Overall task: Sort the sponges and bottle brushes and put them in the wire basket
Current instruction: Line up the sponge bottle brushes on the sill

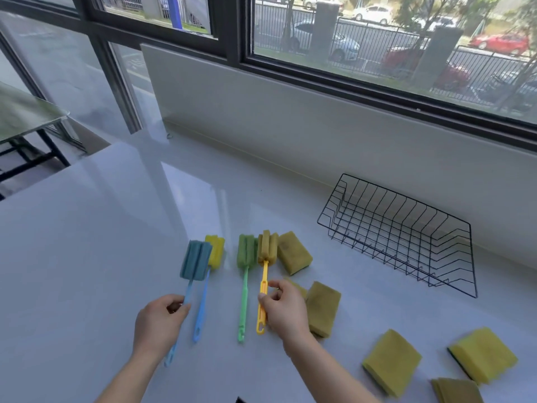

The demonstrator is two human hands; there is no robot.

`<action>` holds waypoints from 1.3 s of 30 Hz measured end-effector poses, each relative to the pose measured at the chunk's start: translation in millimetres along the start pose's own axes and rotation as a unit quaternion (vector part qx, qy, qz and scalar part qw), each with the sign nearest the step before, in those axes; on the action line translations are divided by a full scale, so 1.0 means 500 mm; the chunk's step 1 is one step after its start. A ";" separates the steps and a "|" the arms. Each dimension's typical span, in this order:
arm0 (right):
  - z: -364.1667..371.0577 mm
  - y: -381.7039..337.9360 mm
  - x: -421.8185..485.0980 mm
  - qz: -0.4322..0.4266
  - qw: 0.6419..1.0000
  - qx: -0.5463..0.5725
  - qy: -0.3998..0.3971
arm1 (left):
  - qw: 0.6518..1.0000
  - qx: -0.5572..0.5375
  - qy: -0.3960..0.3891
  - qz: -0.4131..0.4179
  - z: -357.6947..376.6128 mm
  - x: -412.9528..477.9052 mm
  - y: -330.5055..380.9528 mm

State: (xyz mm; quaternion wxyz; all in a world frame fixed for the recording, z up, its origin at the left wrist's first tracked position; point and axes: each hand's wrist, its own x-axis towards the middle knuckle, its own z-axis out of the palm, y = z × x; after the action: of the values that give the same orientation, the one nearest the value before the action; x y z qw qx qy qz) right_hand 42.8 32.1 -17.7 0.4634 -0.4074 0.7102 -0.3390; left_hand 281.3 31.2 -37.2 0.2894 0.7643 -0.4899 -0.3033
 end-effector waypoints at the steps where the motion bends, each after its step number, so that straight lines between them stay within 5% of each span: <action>1: 0.012 0.004 -0.002 -0.002 1.000 -0.004 0.008 | 1.000 -0.002 0.002 -0.004 -0.003 0.008 -0.006; 9: 0.043 0.030 -0.019 0.002 0.995 -0.083 0.060 | 0.999 -0.012 -0.002 -0.052 0.017 0.080 -0.037; 18: 0.040 0.022 -0.020 -0.048 0.948 -0.313 0.031 | 0.998 0.046 -0.024 -0.038 0.058 0.118 -0.039; 24: 0.029 0.027 -0.020 -0.062 0.949 -0.307 0.020 | 0.995 0.093 -0.034 0.008 0.058 0.114 -0.032; 39: -0.009 0.034 -0.009 -0.103 0.958 -0.268 0.024 | 0.995 0.091 0.001 -0.031 0.051 0.079 -0.011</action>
State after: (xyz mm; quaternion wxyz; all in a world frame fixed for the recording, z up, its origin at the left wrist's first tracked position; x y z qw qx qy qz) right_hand 35.1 44.0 -28.7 0.2827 -0.5794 0.7401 -0.1914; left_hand 278.5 -7.3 -65.0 0.2098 0.8026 -0.4915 -0.2651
